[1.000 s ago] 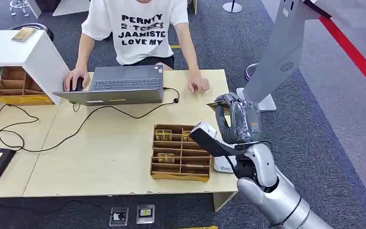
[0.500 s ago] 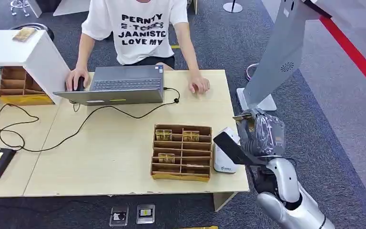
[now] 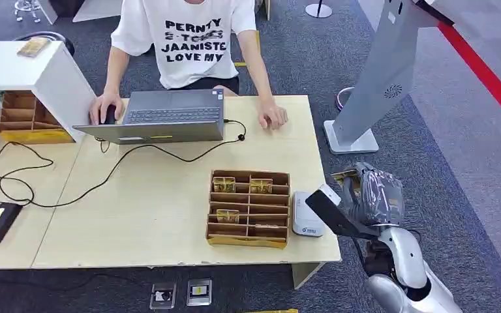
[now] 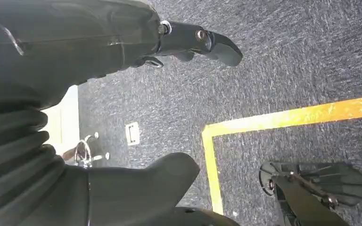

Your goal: Pass the card to the sensor for recognition and then transmit it.

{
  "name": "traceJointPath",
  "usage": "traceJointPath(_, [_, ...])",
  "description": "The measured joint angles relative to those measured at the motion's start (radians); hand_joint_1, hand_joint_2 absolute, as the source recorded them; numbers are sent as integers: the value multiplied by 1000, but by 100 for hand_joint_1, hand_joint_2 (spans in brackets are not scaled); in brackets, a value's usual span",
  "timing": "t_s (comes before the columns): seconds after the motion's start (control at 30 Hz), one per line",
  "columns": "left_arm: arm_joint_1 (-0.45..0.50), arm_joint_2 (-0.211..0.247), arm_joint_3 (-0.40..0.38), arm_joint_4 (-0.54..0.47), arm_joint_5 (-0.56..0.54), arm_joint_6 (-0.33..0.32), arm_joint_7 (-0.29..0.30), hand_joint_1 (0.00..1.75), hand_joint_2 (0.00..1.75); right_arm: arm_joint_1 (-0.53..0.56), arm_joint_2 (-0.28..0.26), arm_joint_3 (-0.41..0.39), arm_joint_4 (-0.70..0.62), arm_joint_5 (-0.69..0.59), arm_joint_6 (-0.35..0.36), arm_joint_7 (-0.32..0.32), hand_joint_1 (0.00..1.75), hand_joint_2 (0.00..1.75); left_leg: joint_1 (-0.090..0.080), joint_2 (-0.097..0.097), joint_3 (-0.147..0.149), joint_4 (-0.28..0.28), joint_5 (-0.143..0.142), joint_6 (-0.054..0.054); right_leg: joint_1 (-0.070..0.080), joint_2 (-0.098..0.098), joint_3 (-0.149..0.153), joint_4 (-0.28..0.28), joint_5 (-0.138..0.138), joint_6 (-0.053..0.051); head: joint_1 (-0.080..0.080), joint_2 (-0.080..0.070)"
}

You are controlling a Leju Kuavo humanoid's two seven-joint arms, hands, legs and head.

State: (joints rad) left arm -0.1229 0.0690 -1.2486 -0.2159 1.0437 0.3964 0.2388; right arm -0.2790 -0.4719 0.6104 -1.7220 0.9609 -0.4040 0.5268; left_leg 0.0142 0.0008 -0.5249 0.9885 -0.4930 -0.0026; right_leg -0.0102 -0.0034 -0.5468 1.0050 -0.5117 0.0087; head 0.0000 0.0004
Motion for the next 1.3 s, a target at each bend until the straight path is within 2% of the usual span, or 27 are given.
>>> traceJointPath(0.23, [-1, 0, 0, 0, 0, 0, 0, 0, 175, 6, -4, -5, 2, -33, 31, -15, 175, 175, 0, 0, 0, 0, 0, 0, 0, 0, 0, 0, 0, 0, 0, 0])
traceJointPath(0.4, [-1, 0, 0, 0, 5, 6, 0, 0, 175, 1, -2, 4, 15, -70, 63, -55, 175, 175, 0, 0, 0, 0, 0, 0, 0, 0, 0, 0, 0, 0, 0, 0])
traceJointPath(0.67, [-2, 0, 0, 0, 13, 8, 0, 0, 175, -43, 29, 37, 73, -116, 90, -103, 175, 175, 0, -1, -1, 0, 0, 0, 0, -1, 0, 0, 0, 0, 0, 0])
traceJointPath(0.87, [-2, 0, 0, 0, 14, 9, 0, 0, 175, -67, 49, 64, 127, -140, 92, -115, 175, 175, 0, -1, -1, 0, 0, 0, 0, -1, 0, 0, 0, 0, 0, 0])
traceJointPath(0.9, [-2, 0, 0, 0, 14, 9, 0, 0, 0, -73, 51, 68, 140, -149, 93, -116, 175, 175, 0, -1, -1, 0, 0, 0, 0, -1, 0, 0, 0, 0, 0, 0])
traceJointPath(1.3, [-2, 0, 0, 0, 15, 9, 3, 0, 0, -113, 68, 116, 254, -238, 132, -107, 175, 175, 0, -1, -1, 0, 0, 0, 0, -2, 0, 0, 0, 0, 0, 0])
